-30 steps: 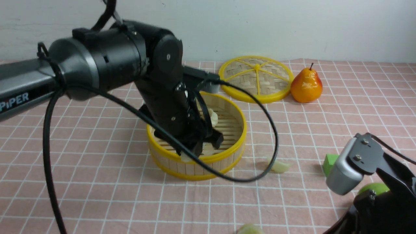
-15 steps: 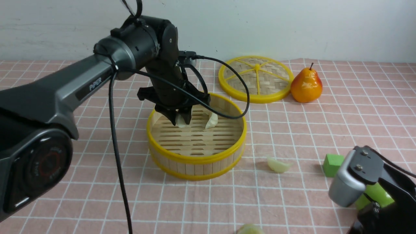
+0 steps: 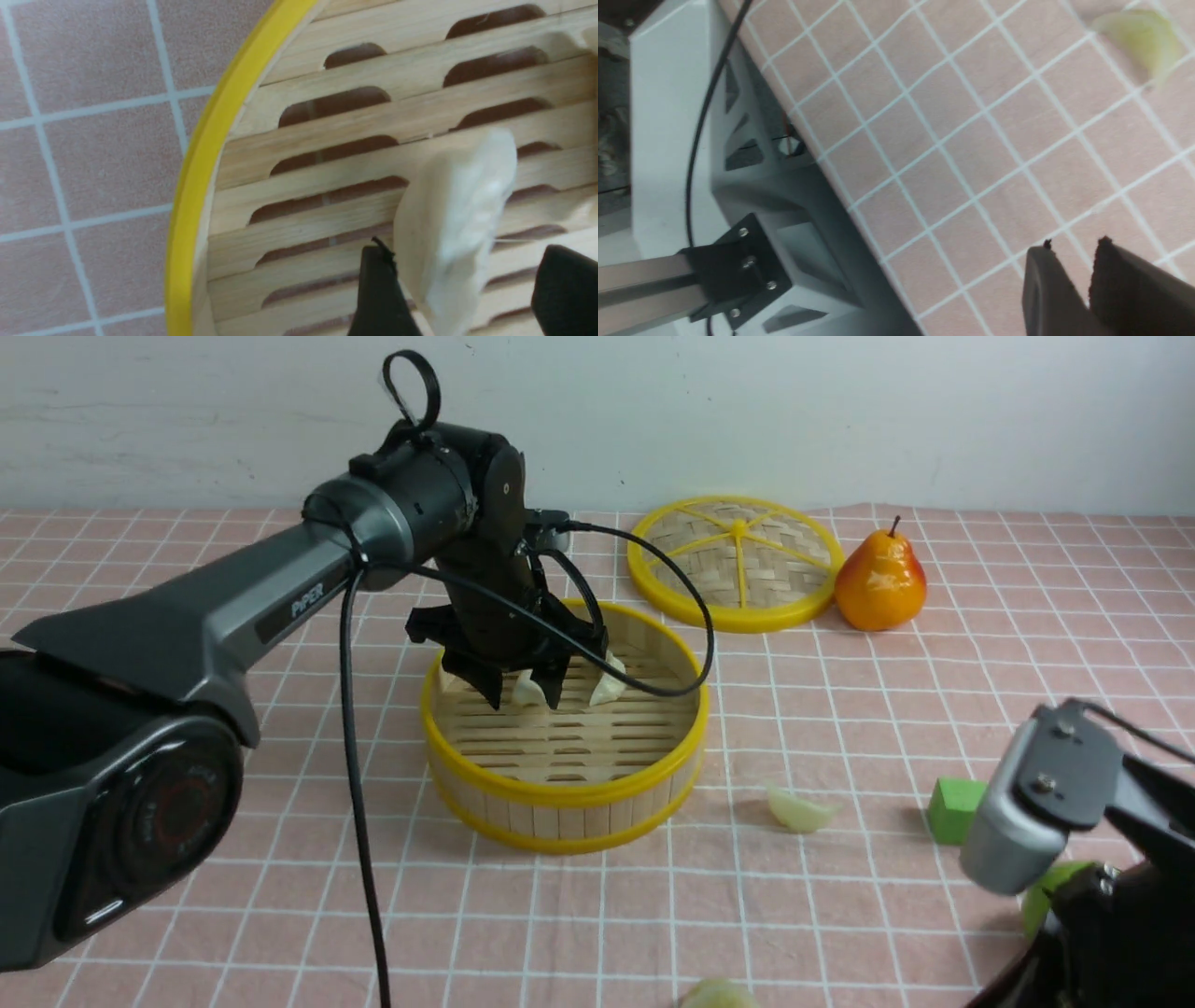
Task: Put the dumplings into the steamer on the table with the pink tablecloth.
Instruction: 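Reach for and grasp a dumpling lying on the table beside the steamer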
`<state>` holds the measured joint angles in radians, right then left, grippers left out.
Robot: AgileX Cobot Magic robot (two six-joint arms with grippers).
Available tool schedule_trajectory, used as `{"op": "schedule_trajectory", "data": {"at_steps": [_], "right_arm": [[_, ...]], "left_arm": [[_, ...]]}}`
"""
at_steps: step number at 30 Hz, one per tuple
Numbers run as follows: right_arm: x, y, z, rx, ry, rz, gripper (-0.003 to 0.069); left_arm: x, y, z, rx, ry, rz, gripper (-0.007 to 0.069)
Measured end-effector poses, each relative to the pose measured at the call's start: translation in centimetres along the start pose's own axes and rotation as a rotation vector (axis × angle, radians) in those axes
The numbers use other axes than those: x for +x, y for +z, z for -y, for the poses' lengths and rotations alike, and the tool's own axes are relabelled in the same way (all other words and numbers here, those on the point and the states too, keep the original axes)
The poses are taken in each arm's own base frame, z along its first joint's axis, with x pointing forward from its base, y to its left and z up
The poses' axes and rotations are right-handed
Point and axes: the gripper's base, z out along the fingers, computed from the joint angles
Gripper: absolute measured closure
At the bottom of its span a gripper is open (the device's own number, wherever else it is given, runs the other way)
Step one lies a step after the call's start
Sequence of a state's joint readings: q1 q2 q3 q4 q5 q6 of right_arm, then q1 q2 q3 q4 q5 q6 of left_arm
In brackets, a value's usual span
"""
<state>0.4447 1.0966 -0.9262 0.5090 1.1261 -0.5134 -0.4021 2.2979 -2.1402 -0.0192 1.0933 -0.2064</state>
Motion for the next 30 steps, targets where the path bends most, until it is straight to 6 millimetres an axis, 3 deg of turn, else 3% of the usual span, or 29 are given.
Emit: {"op": "schedule_trajectory", "data": {"at_steps": [1,2,3,8,12,14,18,19,20,23,25,27,28,30], "right_arm": [[-0.7,-0.4,0.2,0.03,-0.01,-0.001,0.0503],[-0.8,-0.6,0.2,0.037,-0.013,0.003,0.0503],[-1.4,-1.0,0.4,0.052,-0.018,0.009,0.0503],[-5.5,-1.6,1.7,0.098,-0.052,-0.023,0.0503],[-7.8,1.4,3.8,0.063,-0.011,-0.094,0.0501],[-8.1,2.4,4.2,0.05,-0.001,-0.118,0.0501],[-8.7,7.3,4.3,0.026,-0.044,-0.255,0.0489],[-8.7,7.4,4.2,0.028,-0.05,-0.257,0.0487],[-8.7,9.0,3.7,0.039,-0.087,-0.3,0.0468],[-8.7,10.8,3.1,0.058,-0.142,-0.343,0.0417],[-8.7,13.0,3.2,0.082,-0.165,-0.379,0.0329],[-8.7,13.9,3.6,0.096,-0.161,-0.383,0.0265],[-8.7,15.1,4.3,0.119,-0.16,-0.394,0.0169],[-8.7,16.4,5.0,0.144,-0.166,-0.394,0.0081]], "left_arm": [[-0.2,-1.4,0.1,0.004,0.0,0.02,0.02],[-0.2,-1.4,0.1,0.004,0.0,0.02,0.02],[-0.4,-3.1,0.1,0.01,0.001,0.046,0.02],[-0.1,-14.1,0.3,0.042,0.005,0.19,0.0221],[1.7,-22.2,0.0,0.064,0.008,0.29,0.0315],[2.2,-23.7,-0.1,0.07,0.008,0.317,0.0359],[4.4,-29.6,-0.4,0.096,0.01,0.434,0.0539],[4.4,-29.6,-0.4,0.096,0.01,0.434,0.0547],[5.7,-31.1,-0.7,0.1,0.011,0.449,0.0613],[7.1,-31.7,-1.0,0.097,0.011,0.439,0.0638],[9.0,-31.4,-1.4,0.09,0.01,0.394,0.0638],[9.9,-31.0,-1.6,0.088,0.009,0.368,0.0638],[11.5,-30.6,-1.8,0.097,0.006,0.326,0.0638],[13.3,-30.4,-1.9,0.121,0.005,0.294,0.0638]]}}
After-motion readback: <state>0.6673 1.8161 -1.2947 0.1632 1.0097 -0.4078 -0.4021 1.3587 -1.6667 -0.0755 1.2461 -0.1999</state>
